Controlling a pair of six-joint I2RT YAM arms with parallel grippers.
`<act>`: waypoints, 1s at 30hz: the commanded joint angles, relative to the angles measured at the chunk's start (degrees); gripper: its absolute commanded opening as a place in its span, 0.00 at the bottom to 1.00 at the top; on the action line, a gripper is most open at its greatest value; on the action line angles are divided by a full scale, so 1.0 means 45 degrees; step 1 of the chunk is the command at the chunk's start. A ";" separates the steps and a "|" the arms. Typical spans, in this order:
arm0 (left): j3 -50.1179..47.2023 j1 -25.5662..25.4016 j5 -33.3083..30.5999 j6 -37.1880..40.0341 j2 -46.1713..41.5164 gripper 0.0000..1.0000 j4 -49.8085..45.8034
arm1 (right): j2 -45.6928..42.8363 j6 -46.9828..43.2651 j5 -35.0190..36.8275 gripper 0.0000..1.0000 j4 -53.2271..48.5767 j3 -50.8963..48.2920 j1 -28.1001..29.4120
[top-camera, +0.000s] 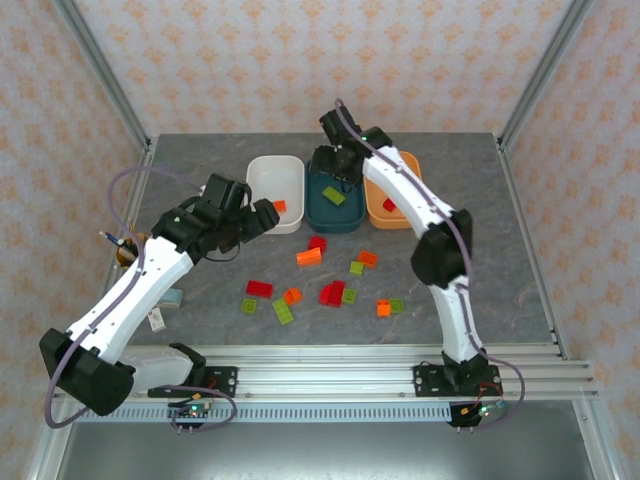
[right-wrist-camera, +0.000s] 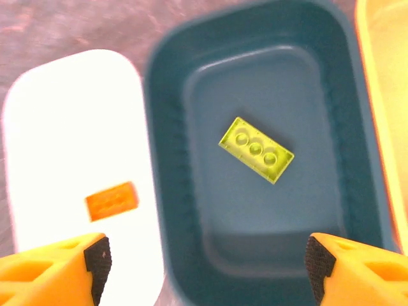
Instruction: Sort the legos into containers by color
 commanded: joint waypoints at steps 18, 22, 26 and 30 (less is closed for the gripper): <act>-0.3957 -0.0044 0.0484 -0.0516 -0.1775 0.86 -0.2559 | -1.1911 -0.1146 -0.0767 0.79 0.5545 -1.5192 0.2802; -0.4794 -0.0248 0.0595 -0.0457 -0.1831 0.84 -0.2813 | -1.1905 -0.1003 -0.0709 0.78 0.6047 -1.5689 0.3467; -0.5150 -0.0627 0.1307 -0.0391 -0.1473 0.82 -0.1922 | -1.1906 -0.0893 -0.1104 0.78 0.6829 -1.5904 0.3747; -0.4431 -0.1878 0.1241 -0.0846 -0.0224 0.80 -0.1330 | -1.1672 -0.0733 -0.1135 0.78 0.6878 -1.5872 0.3745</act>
